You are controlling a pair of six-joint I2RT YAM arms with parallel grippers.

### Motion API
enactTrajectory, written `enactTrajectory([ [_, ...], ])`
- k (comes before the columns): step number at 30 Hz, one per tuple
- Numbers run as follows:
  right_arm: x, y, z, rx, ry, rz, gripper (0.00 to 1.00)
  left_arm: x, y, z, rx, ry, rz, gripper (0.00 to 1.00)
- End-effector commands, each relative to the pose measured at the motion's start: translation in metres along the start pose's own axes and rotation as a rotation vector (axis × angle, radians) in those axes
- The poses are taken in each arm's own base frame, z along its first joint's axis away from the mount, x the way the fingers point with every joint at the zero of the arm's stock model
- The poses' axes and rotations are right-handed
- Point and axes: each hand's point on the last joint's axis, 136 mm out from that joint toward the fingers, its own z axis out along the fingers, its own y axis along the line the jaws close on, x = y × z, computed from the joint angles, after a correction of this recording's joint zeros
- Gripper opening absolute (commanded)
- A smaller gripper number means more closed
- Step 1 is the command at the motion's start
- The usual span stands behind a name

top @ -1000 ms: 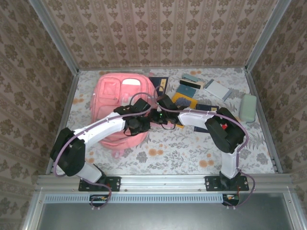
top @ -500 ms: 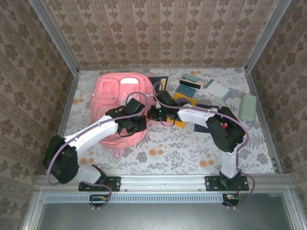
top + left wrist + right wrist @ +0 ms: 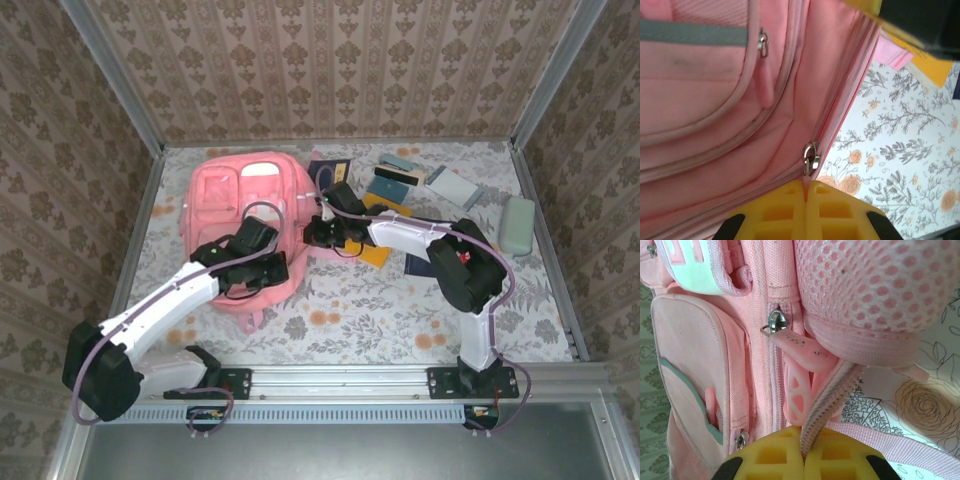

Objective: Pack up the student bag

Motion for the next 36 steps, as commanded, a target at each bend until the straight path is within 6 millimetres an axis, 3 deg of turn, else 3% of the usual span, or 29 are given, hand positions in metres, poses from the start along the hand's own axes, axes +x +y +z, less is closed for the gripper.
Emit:
enactTrajectory([
  [1,-0.057,-0.053,-0.011,0.162,-0.173,0.005,0.00,0.054,0.032,-0.014,-0.088,0.215,0.005,0.00],
  [8,-0.078,-0.070,-0.019,0.200,-0.229,0.013,0.00,0.072,0.058,-0.030,-0.202,0.283,0.043,0.00],
  [13,-0.102,-0.080,-0.024,0.197,-0.266,0.027,0.00,0.075,0.079,-0.046,-0.314,0.278,0.056,0.00],
  [18,-0.121,-0.077,-0.023,0.167,-0.261,0.013,0.00,0.076,0.083,-0.049,-0.331,0.274,0.060,0.00],
  [19,-0.123,-0.072,-0.023,0.151,-0.259,0.008,0.05,0.074,0.079,-0.047,-0.310,0.265,0.062,0.00],
  [21,-0.120,-0.061,-0.026,0.118,-0.250,0.006,0.35,0.063,0.066,-0.042,-0.256,0.219,0.068,0.00],
  [23,-0.112,-0.051,-0.032,0.103,-0.242,0.005,0.50,0.049,0.049,-0.035,-0.191,0.166,0.055,0.00],
  [25,-0.099,-0.043,-0.040,0.101,-0.235,0.009,0.55,0.033,0.030,-0.027,-0.125,0.119,0.040,0.00],
  [30,-0.035,-0.034,-0.059,0.141,-0.152,0.053,0.59,0.004,-0.017,-0.012,0.007,0.047,0.050,0.00],
  [36,0.026,-0.025,-0.065,0.146,-0.084,0.113,0.60,-0.011,-0.052,0.003,0.064,0.033,0.094,0.00],
])
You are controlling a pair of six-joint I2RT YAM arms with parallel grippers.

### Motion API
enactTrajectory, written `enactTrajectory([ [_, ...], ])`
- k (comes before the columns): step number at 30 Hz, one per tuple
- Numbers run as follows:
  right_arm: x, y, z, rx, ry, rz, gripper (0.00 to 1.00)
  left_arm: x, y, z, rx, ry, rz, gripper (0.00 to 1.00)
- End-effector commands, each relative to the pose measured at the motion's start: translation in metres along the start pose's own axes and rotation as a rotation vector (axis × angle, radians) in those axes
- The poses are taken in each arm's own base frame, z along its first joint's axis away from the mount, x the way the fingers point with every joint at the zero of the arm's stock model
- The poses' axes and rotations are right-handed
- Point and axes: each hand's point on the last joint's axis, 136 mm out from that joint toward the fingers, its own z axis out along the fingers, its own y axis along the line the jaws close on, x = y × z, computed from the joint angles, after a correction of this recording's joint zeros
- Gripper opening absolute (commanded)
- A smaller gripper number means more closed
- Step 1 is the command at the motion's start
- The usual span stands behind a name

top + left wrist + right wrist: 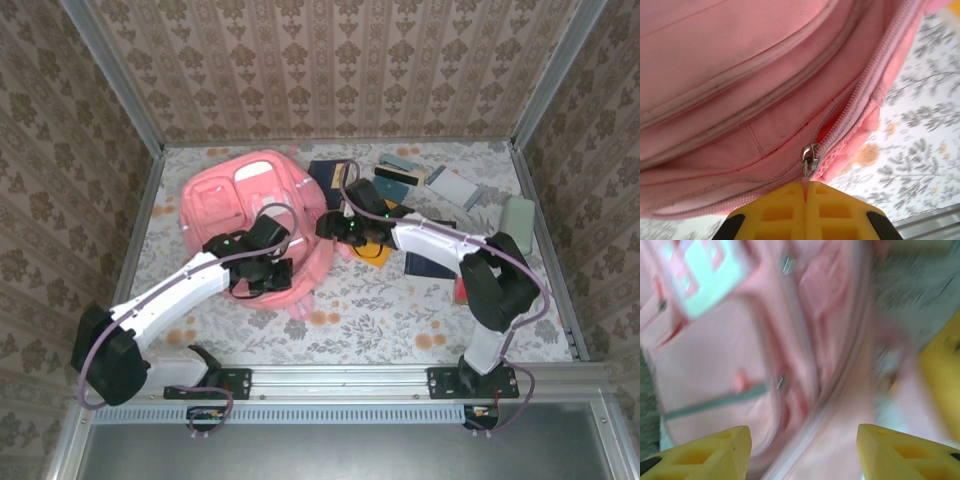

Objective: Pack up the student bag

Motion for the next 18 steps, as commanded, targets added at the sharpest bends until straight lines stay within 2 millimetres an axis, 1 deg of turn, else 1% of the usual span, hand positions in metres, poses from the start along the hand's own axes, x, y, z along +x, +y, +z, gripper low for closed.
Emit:
enactTrajectory([
  [1,0.025,-0.009,-0.004,0.043,0.031,0.085,0.59,-0.028,-0.041,-0.008,0.130,-0.082,0.015,0.00],
  [4,0.041,0.002,0.003,0.032,0.056,0.084,0.59,-0.030,-0.051,-0.002,0.140,-0.067,0.041,0.00],
  [6,0.047,0.002,0.012,0.049,0.076,0.094,0.58,-0.030,-0.056,0.001,0.139,-0.056,0.062,0.00],
  [9,0.048,-0.001,0.022,0.069,0.082,0.107,0.54,-0.027,-0.059,0.002,0.138,-0.045,0.078,0.00],
  [11,0.046,-0.001,0.026,0.075,0.078,0.107,0.50,-0.026,-0.058,0.001,0.131,-0.043,0.080,0.00],
  [12,0.044,0.000,0.026,0.079,0.075,0.102,0.42,-0.024,-0.056,0.001,0.124,-0.040,0.081,0.00],
  [13,0.042,0.001,0.026,0.078,0.075,0.096,0.29,-0.023,-0.054,0.001,0.117,-0.041,0.082,0.00],
  [14,0.041,0.002,0.025,0.081,0.074,0.091,0.19,-0.023,-0.052,0.000,0.110,-0.043,0.079,0.00],
  [15,0.040,0.000,0.024,0.089,0.070,0.086,0.07,-0.022,-0.049,0.000,0.100,-0.043,0.077,0.00],
  [16,0.037,0.000,0.021,0.096,0.061,0.082,0.00,-0.020,-0.046,0.000,0.089,-0.043,0.078,0.00],
  [18,0.030,-0.004,0.015,0.109,0.037,0.079,0.00,-0.016,-0.035,0.000,0.045,-0.032,0.073,0.00],
])
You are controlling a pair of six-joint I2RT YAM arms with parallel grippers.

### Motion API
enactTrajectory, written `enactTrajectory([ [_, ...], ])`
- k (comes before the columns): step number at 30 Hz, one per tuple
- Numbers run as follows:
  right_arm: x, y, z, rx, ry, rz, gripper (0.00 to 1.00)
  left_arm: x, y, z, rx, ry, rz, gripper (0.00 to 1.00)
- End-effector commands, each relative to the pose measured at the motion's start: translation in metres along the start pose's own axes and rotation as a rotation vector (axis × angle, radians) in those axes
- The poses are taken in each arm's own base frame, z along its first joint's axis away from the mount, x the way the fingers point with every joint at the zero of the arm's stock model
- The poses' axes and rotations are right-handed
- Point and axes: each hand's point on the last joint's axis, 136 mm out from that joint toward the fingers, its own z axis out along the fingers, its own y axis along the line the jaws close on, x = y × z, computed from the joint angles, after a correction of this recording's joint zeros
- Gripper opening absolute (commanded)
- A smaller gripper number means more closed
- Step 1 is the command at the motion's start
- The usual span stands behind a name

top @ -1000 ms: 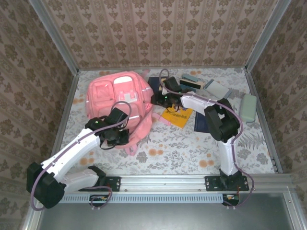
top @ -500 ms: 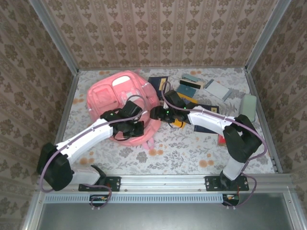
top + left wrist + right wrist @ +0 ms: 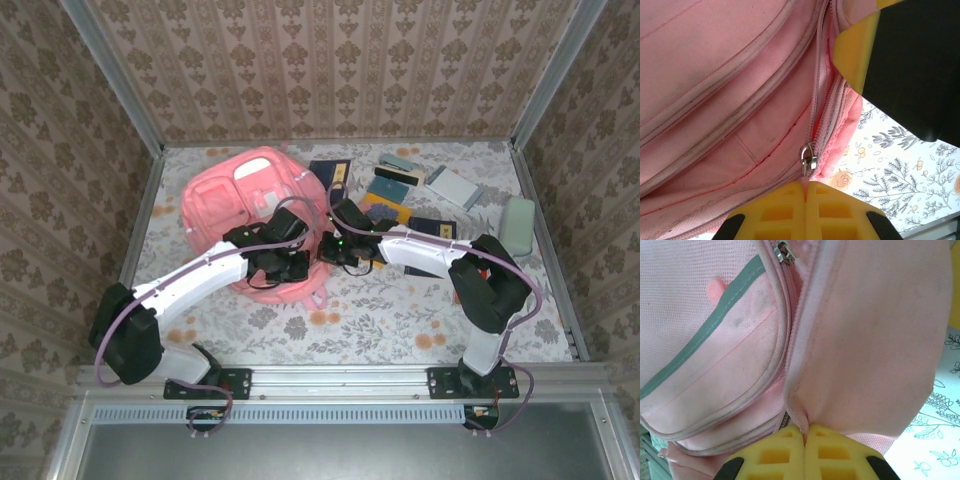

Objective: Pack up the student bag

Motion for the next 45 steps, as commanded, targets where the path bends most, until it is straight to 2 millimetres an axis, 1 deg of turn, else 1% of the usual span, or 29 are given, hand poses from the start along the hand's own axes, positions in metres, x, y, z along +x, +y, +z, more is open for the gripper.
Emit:
enactTrajectory([
  [1,-0.020,-0.002,-0.014,0.030,-0.073,-0.002,0.00,0.001,-0.003,-0.018,0.001,-0.016,0.029,0.00],
  [2,-0.025,-0.004,-0.018,0.033,-0.087,0.000,0.00,0.003,0.003,-0.018,-0.024,-0.008,0.027,0.00],
  [6,-0.045,-0.015,-0.038,0.054,-0.147,-0.005,0.00,0.022,0.044,-0.022,-0.174,0.064,-0.014,0.00],
  [7,-0.050,-0.018,-0.042,0.056,-0.156,-0.002,0.00,0.026,0.057,-0.024,-0.218,0.080,-0.031,0.00],
  [10,-0.060,-0.028,-0.052,0.062,-0.183,0.005,0.00,0.036,0.086,-0.035,-0.317,0.117,-0.068,0.00],
  [13,-0.066,-0.037,-0.059,0.072,-0.198,0.007,0.00,0.041,0.107,-0.048,-0.389,0.129,-0.091,0.00],
  [16,-0.074,-0.045,-0.063,0.086,-0.210,0.002,0.00,0.045,0.115,-0.055,-0.407,0.131,-0.105,0.00],
  [19,-0.086,-0.053,-0.065,0.104,-0.223,-0.008,0.00,0.053,0.119,-0.056,-0.412,0.151,-0.103,0.00],
  [23,-0.114,-0.062,-0.071,0.120,-0.252,-0.011,0.00,0.064,0.128,-0.058,-0.446,0.190,-0.088,0.00],
  [24,-0.121,-0.062,-0.072,0.117,-0.258,-0.011,0.00,0.064,0.129,-0.058,-0.451,0.196,-0.081,0.00],
  [27,-0.138,-0.061,-0.073,0.115,-0.269,-0.022,0.00,0.066,0.127,-0.058,-0.443,0.213,-0.044,0.00],
  [30,-0.145,-0.056,-0.070,0.100,-0.255,-0.026,0.00,0.065,0.120,-0.059,-0.413,0.224,0.003,0.00],
  [31,-0.146,-0.052,-0.070,0.080,-0.253,-0.028,0.00,0.064,0.114,-0.059,-0.392,0.220,0.018,0.00],
  [33,-0.142,-0.044,-0.067,0.045,-0.241,-0.017,0.00,0.055,0.097,-0.056,-0.322,0.182,0.025,0.00],
  [34,-0.140,-0.040,-0.067,0.028,-0.234,-0.015,0.07,0.051,0.088,-0.053,-0.281,0.166,0.016,0.00],
  [35,-0.133,-0.036,-0.065,0.016,-0.221,-0.012,0.17,0.045,0.078,-0.048,-0.231,0.149,0.000,0.00],
  [36,-0.127,-0.032,-0.065,0.005,-0.211,-0.009,0.24,0.040,0.068,-0.044,-0.184,0.133,-0.021,0.00],
  [38,-0.112,-0.024,-0.065,-0.015,-0.184,-0.002,0.35,0.030,0.049,-0.035,-0.097,0.108,-0.050,0.00],
  [39,-0.102,-0.022,-0.064,-0.019,-0.166,0.005,0.38,0.024,0.040,-0.031,-0.057,0.095,-0.056,0.00],
  [42,-0.070,-0.018,-0.062,-0.015,-0.113,0.022,0.45,0.008,0.022,-0.020,0.004,0.063,-0.064,0.00],
  [45,-0.037,-0.018,-0.060,0.003,-0.059,0.052,0.46,-0.008,0.008,-0.011,0.033,0.043,-0.061,0.00],
])
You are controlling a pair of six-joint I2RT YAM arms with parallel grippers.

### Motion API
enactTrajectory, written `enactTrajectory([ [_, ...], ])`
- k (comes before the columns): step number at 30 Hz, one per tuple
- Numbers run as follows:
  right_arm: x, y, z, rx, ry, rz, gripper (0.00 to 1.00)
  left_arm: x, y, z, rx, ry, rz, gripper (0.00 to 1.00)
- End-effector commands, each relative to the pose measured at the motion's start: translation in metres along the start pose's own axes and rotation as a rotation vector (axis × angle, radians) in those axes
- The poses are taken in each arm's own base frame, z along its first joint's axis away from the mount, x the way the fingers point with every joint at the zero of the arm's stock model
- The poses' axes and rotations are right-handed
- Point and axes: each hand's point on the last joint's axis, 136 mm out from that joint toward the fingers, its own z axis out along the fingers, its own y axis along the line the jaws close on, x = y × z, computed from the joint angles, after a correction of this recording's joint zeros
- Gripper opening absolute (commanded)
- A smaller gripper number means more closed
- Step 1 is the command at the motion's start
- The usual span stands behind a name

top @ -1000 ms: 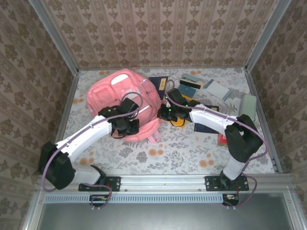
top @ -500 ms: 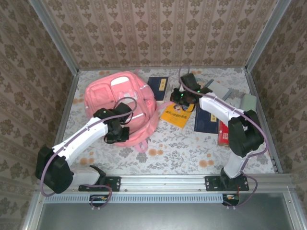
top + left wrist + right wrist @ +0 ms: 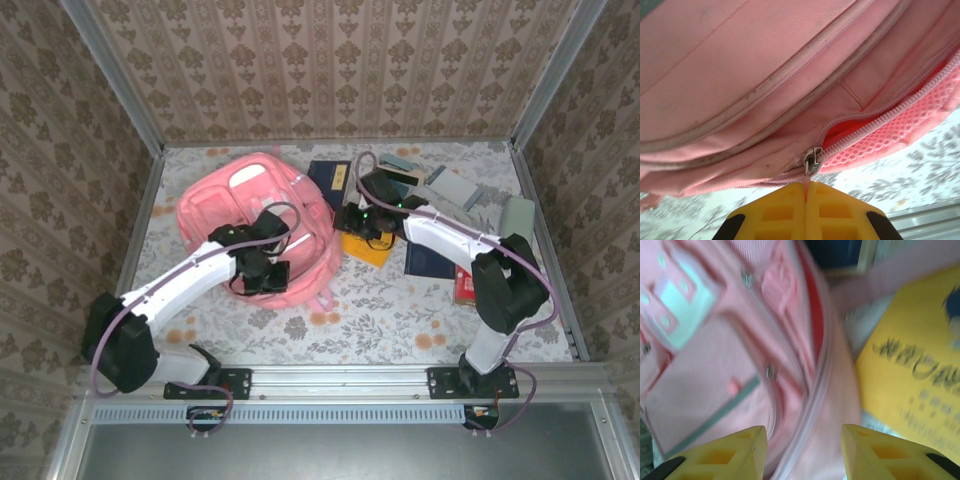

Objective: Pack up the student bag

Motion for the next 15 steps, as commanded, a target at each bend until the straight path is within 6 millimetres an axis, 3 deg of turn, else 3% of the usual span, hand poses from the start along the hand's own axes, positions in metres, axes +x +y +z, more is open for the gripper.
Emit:
enactTrajectory([
  [1,0.035,0.003,-0.014,0.009,0.063,0.070,0.48,-0.036,-0.043,-0.006,0.145,-0.093,0.006,0.00],
  [7,0.074,0.003,-0.008,-0.004,0.125,0.163,0.56,-0.043,-0.061,0.002,0.111,-0.070,0.084,0.00],
  [15,0.067,0.016,0.023,0.004,0.154,0.188,0.56,-0.033,-0.071,0.008,0.088,-0.049,0.147,0.00],
])
